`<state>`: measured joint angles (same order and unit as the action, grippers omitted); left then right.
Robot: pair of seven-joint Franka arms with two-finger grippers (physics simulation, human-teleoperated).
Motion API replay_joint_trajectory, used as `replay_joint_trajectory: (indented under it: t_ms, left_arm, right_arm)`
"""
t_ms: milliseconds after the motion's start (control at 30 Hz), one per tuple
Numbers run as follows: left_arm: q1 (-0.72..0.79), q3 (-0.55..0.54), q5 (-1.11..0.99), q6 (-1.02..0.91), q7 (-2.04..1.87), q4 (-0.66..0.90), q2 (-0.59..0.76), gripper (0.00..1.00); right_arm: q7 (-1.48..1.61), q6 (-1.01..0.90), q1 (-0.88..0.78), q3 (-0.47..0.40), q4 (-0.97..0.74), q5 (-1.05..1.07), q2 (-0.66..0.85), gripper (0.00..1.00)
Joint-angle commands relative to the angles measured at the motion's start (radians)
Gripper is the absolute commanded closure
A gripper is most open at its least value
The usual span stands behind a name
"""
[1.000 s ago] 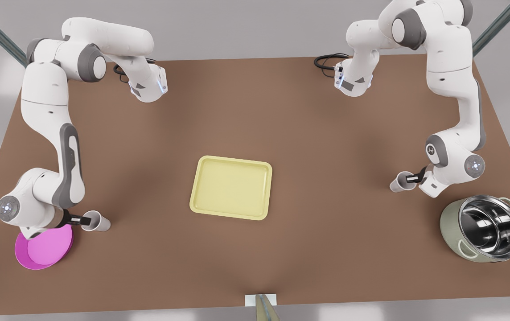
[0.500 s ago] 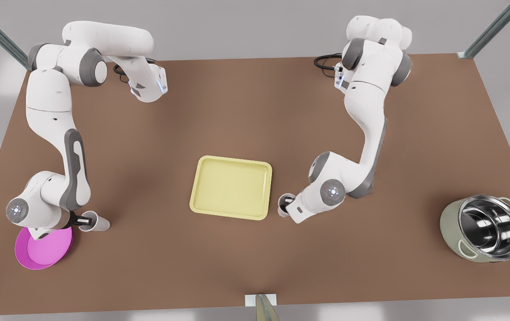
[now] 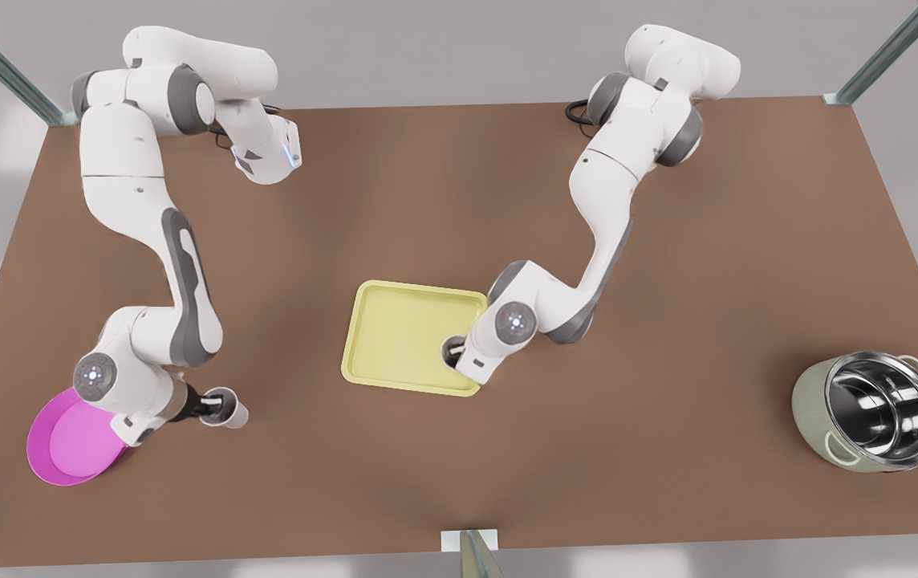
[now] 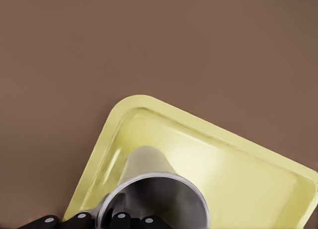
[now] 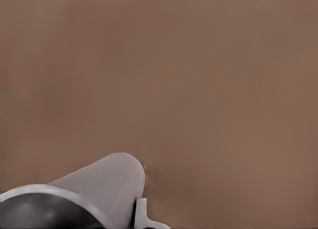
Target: Use both arms to respectively pick up the white IKEA cups from the middle-left and middle-right positions, then place the white IKEA cups onto the middle-middle tray, ensuring that the cups remain upright and do not tip over
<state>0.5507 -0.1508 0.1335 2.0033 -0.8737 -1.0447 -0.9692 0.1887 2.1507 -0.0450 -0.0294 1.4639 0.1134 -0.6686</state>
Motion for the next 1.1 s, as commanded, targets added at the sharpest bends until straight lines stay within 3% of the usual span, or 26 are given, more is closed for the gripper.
replay_joint_trajectory:
  t_ms: [0, 67, 133, 200, 267, 400, 533, 633, 733, 833, 867, 900, 1000, 1033, 1067]
  left_arm:
    - [0.008, -0.001, 0.003, 0.048, -0.470, 0.000, -0.008, 0.79]
    - [0.014, -0.001, 0.003, 0.049, -0.470, 0.000, -0.011, 0.78]
    - [0.014, -0.001, 0.002, 0.052, -0.470, 0.000, -0.014, 0.68]
    - [0.015, -0.001, 0.000, 0.057, -0.470, -0.005, -0.016, 0.49]
    - [0.015, -0.001, 0.000, 0.057, -0.472, -0.006, -0.017, 0.36]
    - [0.012, -0.001, 0.002, 0.009, -0.475, -0.003, -0.002, 0.02]
    - [0.009, -0.001, 0.002, -0.110, -0.495, 0.002, 0.055, 0.00]
    - [-0.097, 0.005, 0.000, -0.511, -0.484, 0.035, 0.259, 0.00]
    - [-0.242, 0.007, -0.106, -0.724, 0.077, 0.045, 0.368, 0.00]
    - [-0.304, 0.016, -0.262, -0.805, 0.492, 0.032, 0.438, 0.00]
    - [-0.324, 0.066, -0.296, -0.682, 0.901, -0.250, 0.654, 0.00]
    - [-0.321, 0.093, -0.287, -0.558, 0.993, -0.408, 0.777, 0.00]
    - [-0.348, 0.097, -0.235, -0.627, 0.934, -0.411, 0.802, 0.00]
    - [-0.350, 0.096, -0.235, -0.506, 0.933, -0.595, 0.918, 0.00]
    - [-0.354, 0.096, -0.235, -0.489, 0.933, -0.652, 0.965, 0.00]
  right_arm:
    - [0.006, -0.005, -0.062, 0.003, -0.001, -0.003, 0.018, 0.77]
    - [0.008, -0.003, -0.133, 0.003, 0.003, -0.003, 0.034, 0.77]
    - [0.009, -0.003, -0.153, 0.031, 0.058, 0.000, 0.061, 0.77]
    - [0.008, 0.037, -0.171, 0.031, 0.095, 0.000, 0.072, 0.77]
    - [0.006, 0.193, -0.190, 0.066, 0.171, 0.018, 0.078, 0.77]
    - [-0.008, 0.279, -0.246, 0.091, 0.180, 0.057, 0.064, 0.77]
    - [-0.008, 0.305, -0.328, 0.091, 0.180, 0.158, 0.052, 0.77]
    - [-0.008, 0.327, -0.343, 0.091, 0.180, 0.166, 0.026, 0.77]
    - [0.000, 0.325, -0.351, 0.100, 0.214, 0.166, 0.032, 0.77]
    - [0.002, 0.322, -0.351, 0.120, 0.268, 0.166, 0.067, 0.77]
    - [0.005, 0.317, -0.351, 0.120, 0.276, 0.166, 0.080, 0.77]
    - [0.003, 0.316, -0.349, 0.134, 0.286, 0.166, 0.096, 0.77]
    - [0.006, 0.282, -0.343, 0.137, 0.317, 0.167, 0.129, 0.77]
    - [0.012, 0.242, -0.342, 0.137, 0.317, 0.167, 0.130, 0.77]
    - [0.014, 0.216, -0.340, 0.137, 0.317, 0.166, 0.130, 0.77]
